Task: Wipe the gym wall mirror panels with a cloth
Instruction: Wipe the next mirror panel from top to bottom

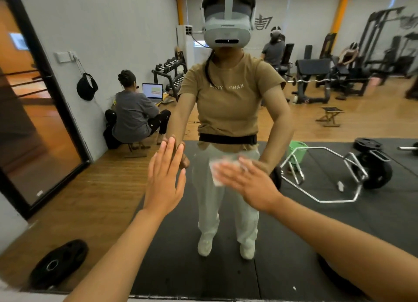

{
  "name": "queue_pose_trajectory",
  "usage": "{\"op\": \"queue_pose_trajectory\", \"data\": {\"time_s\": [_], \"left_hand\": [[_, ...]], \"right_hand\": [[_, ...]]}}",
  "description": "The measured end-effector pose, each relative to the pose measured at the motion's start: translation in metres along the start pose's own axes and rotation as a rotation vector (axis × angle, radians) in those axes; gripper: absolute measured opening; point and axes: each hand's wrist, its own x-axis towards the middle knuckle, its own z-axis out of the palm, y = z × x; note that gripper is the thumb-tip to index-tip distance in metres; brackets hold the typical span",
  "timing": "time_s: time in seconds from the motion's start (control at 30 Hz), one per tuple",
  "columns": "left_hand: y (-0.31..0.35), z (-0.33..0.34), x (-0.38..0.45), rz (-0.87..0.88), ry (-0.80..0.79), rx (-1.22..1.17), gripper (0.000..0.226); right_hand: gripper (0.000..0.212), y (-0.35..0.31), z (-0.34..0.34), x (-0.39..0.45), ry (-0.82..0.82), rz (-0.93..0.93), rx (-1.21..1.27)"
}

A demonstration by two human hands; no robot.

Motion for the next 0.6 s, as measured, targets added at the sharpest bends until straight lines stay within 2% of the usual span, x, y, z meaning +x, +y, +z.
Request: {"op": "queue_pose_trajectory", "data": {"time_s": [0.1, 0.17, 0.23, 0.3, 0.37, 0.4, 0.53, 0.6], "left_hand": [[0.006, 0.000, -0.001, -0.025, 0.005, -0.001, 0.066], [0.007, -0.002, 0.000, -0.031, -0.005, -0.005, 0.066], [0.005, -0.003, 0.000, -0.027, -0.021, -0.007, 0.064], [0.002, -0.005, 0.001, -0.014, -0.024, -0.021, 0.062], [-0.001, -0.006, 0.001, 0.002, -0.022, -0.037, 0.061], [-0.003, -0.006, 0.001, 0.011, -0.022, -0.046, 0.060], [-0.009, -0.007, 0.001, 0.036, -0.021, -0.055, 0.062], [-0.010, -0.008, 0.002, 0.045, -0.014, -0.072, 0.061]], "right_hand": [[0.062, 0.040, -0.048, 0.076, 0.352, 0.359, 0.118], [0.056, 0.054, -0.066, 0.117, 0.504, 0.507, 0.121], [0.054, 0.053, -0.067, 0.137, 0.581, 0.578, 0.114], [0.054, 0.037, -0.052, 0.137, 0.580, 0.563, 0.096], [0.054, 0.007, -0.025, 0.115, 0.458, 0.438, 0.065], [0.057, -0.012, -0.009, 0.096, 0.344, 0.337, 0.047], [0.090, -0.075, 0.045, -0.002, -0.196, -0.113, -0.174], [0.097, -0.079, 0.049, -0.022, -0.328, -0.205, -0.223]]}}
